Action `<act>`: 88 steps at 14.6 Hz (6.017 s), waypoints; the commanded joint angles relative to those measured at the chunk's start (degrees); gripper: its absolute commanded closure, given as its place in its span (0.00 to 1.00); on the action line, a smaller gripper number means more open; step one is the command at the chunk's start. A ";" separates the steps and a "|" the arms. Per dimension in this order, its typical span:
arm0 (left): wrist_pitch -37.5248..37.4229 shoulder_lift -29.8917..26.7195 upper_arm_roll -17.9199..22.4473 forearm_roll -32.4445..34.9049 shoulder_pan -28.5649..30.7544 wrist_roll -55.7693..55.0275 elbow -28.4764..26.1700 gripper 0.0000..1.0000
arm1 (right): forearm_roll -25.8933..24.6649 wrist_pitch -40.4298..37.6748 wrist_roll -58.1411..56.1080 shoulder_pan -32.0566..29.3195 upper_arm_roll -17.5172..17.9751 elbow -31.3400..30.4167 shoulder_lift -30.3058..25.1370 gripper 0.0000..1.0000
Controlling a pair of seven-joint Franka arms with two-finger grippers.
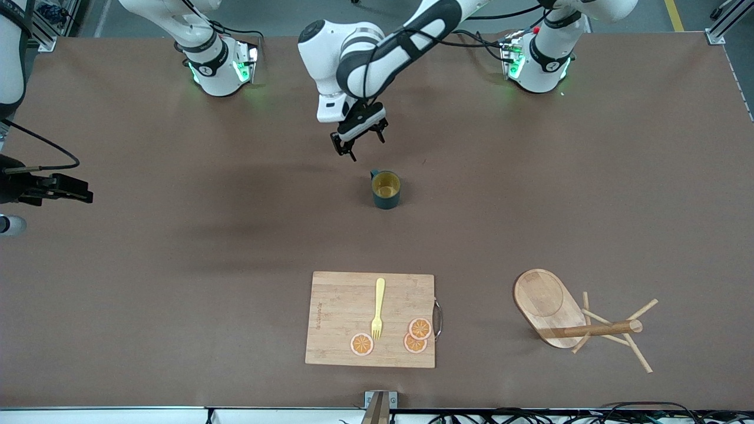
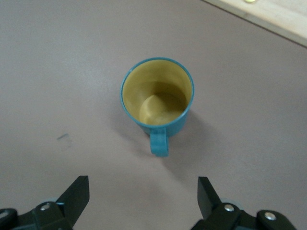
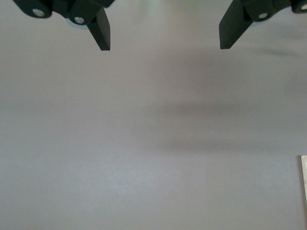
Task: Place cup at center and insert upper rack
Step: 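Lower the left gripper onto the mug handle and close it, then lift the mug with the left gripper and carry it to the wooden rack, then lower the mug with the left gripper onto a rack peg, then open the left gripper to release the mug on the peg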
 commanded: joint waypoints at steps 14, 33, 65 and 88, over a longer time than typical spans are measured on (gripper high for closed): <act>-1.72 9.15 12.35 18.99 -11.69 -16.27 1.79 0.30 | 0.00 -4.59 1.09 -1.44 1.08 -4.09 -6.88 0.00; -1.81 -7.53 12.52 -7.42 1.30 9.44 8.38 1.00 | -0.53 0.25 1.27 -0.39 1.34 -3.92 -6.88 0.00; -0.76 -5.26 12.52 -85.68 59.94 84.70 14.71 0.99 | 0.79 -0.29 2.59 -2.59 1.34 -6.03 -13.82 0.00; -0.84 1.59 12.61 -98.96 67.42 95.79 14.62 0.93 | 0.79 -1.96 2.59 -2.59 1.43 -8.76 -14.35 0.00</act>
